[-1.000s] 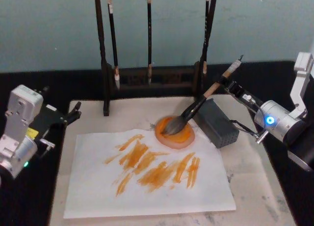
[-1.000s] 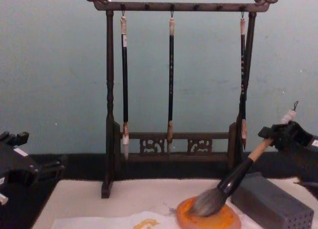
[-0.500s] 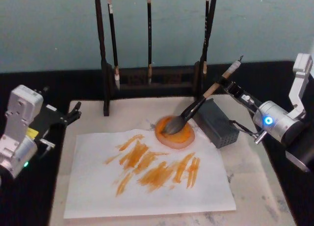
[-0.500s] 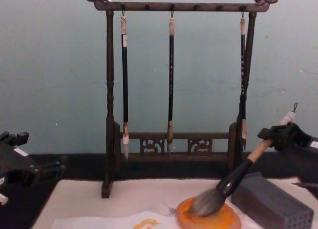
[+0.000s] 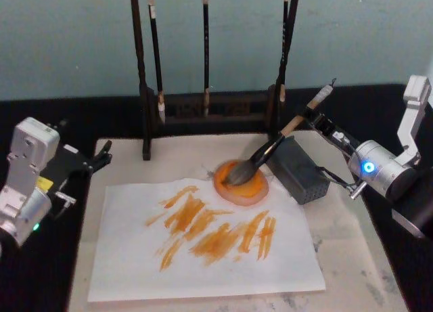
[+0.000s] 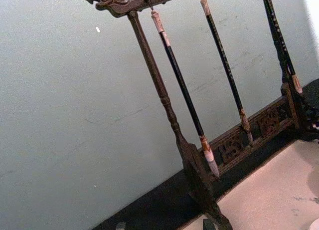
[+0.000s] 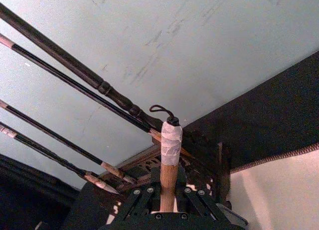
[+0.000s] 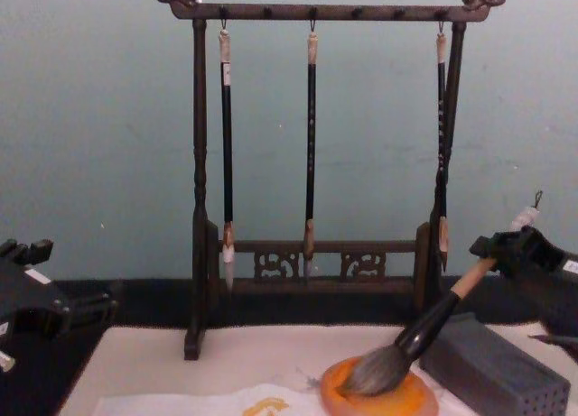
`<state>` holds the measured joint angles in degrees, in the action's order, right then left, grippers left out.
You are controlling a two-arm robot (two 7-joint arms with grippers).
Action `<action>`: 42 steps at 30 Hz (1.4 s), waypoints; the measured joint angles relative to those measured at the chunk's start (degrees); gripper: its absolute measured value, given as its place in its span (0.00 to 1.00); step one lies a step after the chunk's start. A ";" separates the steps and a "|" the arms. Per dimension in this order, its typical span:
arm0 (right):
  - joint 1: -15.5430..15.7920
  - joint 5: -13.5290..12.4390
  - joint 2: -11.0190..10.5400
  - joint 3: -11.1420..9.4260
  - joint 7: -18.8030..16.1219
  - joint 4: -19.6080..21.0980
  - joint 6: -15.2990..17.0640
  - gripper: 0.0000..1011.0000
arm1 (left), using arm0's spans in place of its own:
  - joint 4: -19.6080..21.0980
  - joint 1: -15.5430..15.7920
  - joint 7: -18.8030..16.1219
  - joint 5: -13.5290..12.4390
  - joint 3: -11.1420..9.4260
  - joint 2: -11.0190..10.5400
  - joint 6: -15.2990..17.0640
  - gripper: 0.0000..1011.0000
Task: Pick up the brush from the inkstone, write on the paper, then place the brush back to its original position.
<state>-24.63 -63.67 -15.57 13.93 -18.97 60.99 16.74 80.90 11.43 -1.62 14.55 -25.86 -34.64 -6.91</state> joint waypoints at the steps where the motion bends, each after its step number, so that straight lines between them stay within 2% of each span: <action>1: -0.08 -0.11 -0.04 0.19 0.07 -0.21 -0.16 0.17 | 0.00 0.00 0.00 0.00 0.00 0.00 0.00 0.99; 11: -0.89 -0.68 -0.34 1.37 0.30 -1.31 -1.20 0.17 | 0.00 0.00 0.00 0.00 0.00 0.00 0.00 0.99; 25: -0.81 -0.68 -0.27 1.17 0.23 -1.22 -1.12 0.18 | 0.00 0.00 0.00 0.00 0.00 0.00 0.00 0.99; 31: -0.77 -0.67 -0.24 1.13 0.20 -1.16 -1.03 0.34 | 0.00 0.00 0.00 0.00 0.00 0.00 0.00 0.99; 32: -0.77 -0.67 -0.23 1.12 0.19 -1.16 -1.03 0.39 | 0.00 0.00 0.00 0.00 0.00 0.00 0.00 0.99; 35: -0.75 -0.65 -0.22 1.11 0.18 -1.14 -1.00 0.45 | 0.00 0.00 0.00 0.00 0.00 0.00 0.00 0.99; 38: -0.73 -0.64 -0.22 1.08 0.17 -1.12 -0.98 0.59 | 0.00 0.00 0.00 0.00 0.00 0.00 0.00 0.99; 41: -0.72 -0.63 -0.22 1.07 0.17 -1.11 -0.97 0.65 | 0.00 0.00 0.00 0.00 0.00 0.00 0.00 0.99; 42: -0.71 -0.63 -0.22 1.06 0.17 -1.09 -0.96 0.71 | 0.00 0.00 0.00 0.00 0.00 0.00 0.00 0.99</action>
<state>-25.35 -64.30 -15.79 14.98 -18.80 59.90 15.78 80.90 11.43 -1.62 14.55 -25.87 -34.65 -6.91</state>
